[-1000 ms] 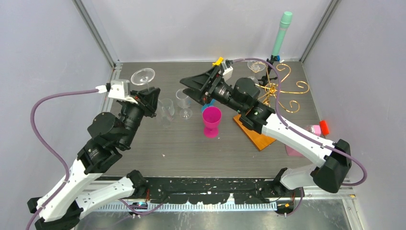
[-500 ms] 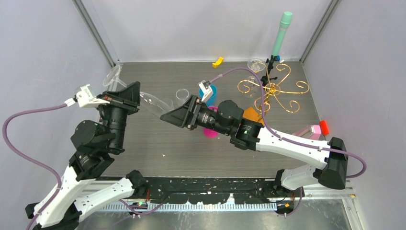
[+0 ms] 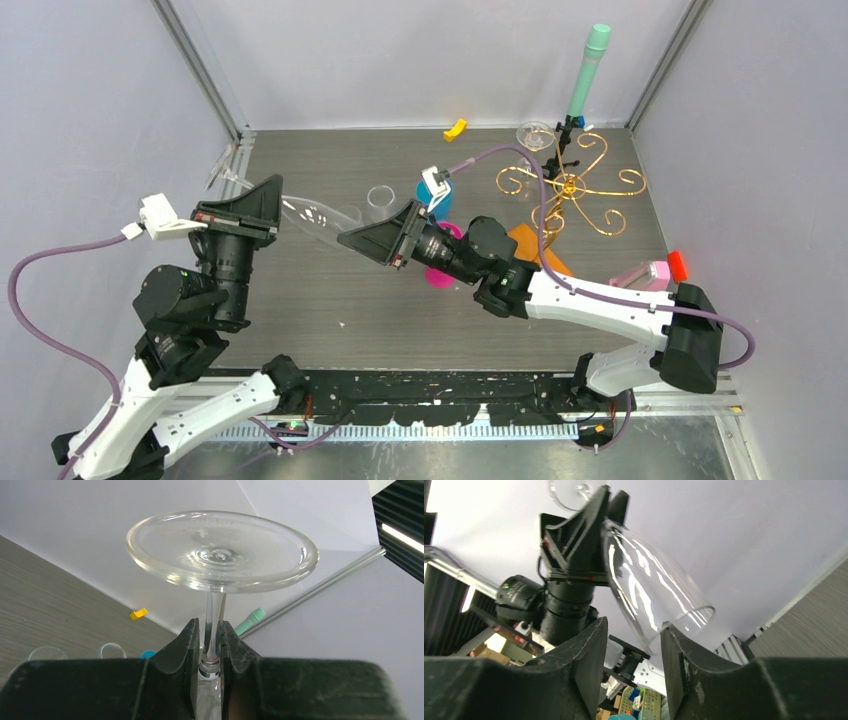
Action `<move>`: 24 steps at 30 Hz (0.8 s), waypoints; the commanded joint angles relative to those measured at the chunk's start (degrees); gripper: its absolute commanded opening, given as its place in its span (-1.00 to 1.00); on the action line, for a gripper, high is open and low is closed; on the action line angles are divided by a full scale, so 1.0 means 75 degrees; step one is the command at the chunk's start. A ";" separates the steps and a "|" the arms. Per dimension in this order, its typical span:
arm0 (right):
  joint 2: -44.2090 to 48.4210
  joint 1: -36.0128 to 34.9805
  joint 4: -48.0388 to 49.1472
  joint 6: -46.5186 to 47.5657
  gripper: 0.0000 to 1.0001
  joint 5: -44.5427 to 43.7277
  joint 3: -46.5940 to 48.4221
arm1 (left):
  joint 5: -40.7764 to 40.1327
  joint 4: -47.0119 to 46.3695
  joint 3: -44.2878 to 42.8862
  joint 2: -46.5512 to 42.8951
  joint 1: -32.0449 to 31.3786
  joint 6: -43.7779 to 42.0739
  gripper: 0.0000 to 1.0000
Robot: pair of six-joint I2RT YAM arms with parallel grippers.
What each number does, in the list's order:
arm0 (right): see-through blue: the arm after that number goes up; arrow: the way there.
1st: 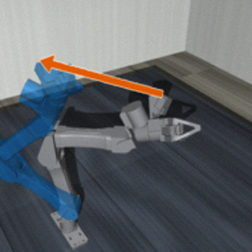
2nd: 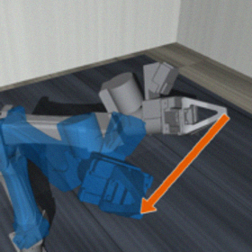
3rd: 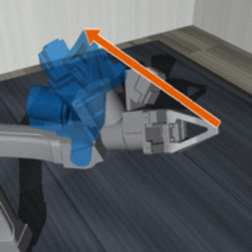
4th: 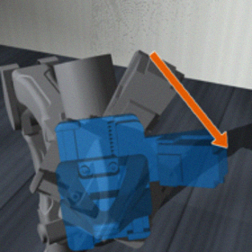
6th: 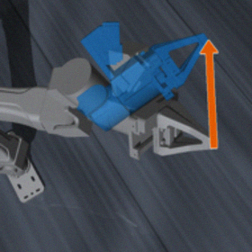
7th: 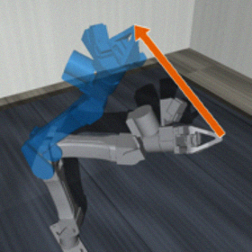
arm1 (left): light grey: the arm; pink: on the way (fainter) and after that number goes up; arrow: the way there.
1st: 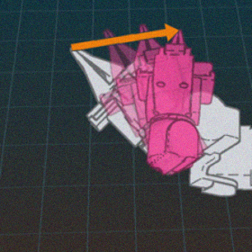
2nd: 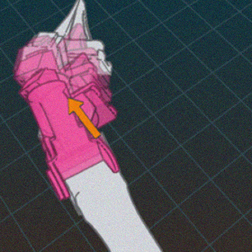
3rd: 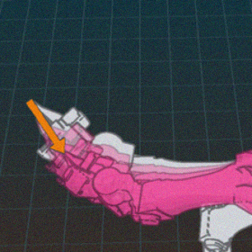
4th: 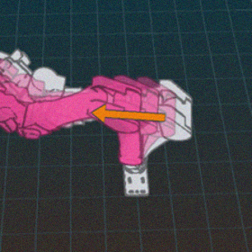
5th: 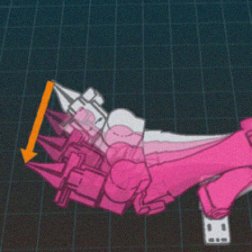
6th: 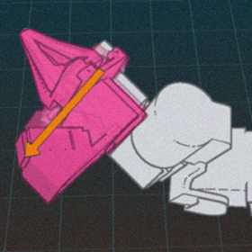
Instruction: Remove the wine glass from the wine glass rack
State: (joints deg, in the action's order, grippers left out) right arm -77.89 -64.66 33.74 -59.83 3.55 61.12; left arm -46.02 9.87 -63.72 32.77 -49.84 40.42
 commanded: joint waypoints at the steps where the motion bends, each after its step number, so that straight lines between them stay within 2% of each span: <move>1: -0.0144 -0.0027 0.1894 0.0001 -0.09 0.0234 0.0001 | -0.0040 -0.0440 0.0114 -0.0175 0.0001 0.0482 -1.00; 5: -0.0307 -0.0027 0.2198 -0.0146 -0.25 0.0269 -0.0005 | -0.0039 -0.0298 0.0144 -0.0250 0.0001 0.0709 -1.00; 8: -0.0445 -0.0027 0.2676 -0.0239 -0.46 0.0244 -0.0030 | -0.0094 -0.0008 0.0044 -0.0245 0.0001 0.0890 -1.00; 14: -0.0913 -0.0027 0.3981 -0.0445 -0.48 0.0233 -0.0087 | -0.0160 0.0195 0.0108 -0.0410 0.0001 0.1216 -1.00; 20: -0.1384 -0.0021 0.4324 -0.0764 -0.40 0.0478 0.0234 | -0.0186 0.0206 0.0255 -0.0578 0.0001 0.1342 -1.00; 22: -0.1387 -0.0026 0.4351 -0.0785 -0.43 0.0452 0.0234 | -0.0209 0.0300 0.0249 -0.0603 0.0001 0.1371 -1.00; 24: -0.1348 -0.0027 0.4314 -0.0761 -0.56 0.0423 0.0215 | -0.0269 0.0382 0.0267 -0.0624 0.0001 0.1392 -1.00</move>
State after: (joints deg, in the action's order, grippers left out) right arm -88.55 -64.66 61.08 -65.49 7.05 60.12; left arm -47.62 12.62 -62.00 28.64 -49.74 49.12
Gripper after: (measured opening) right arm 0.266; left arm 0.165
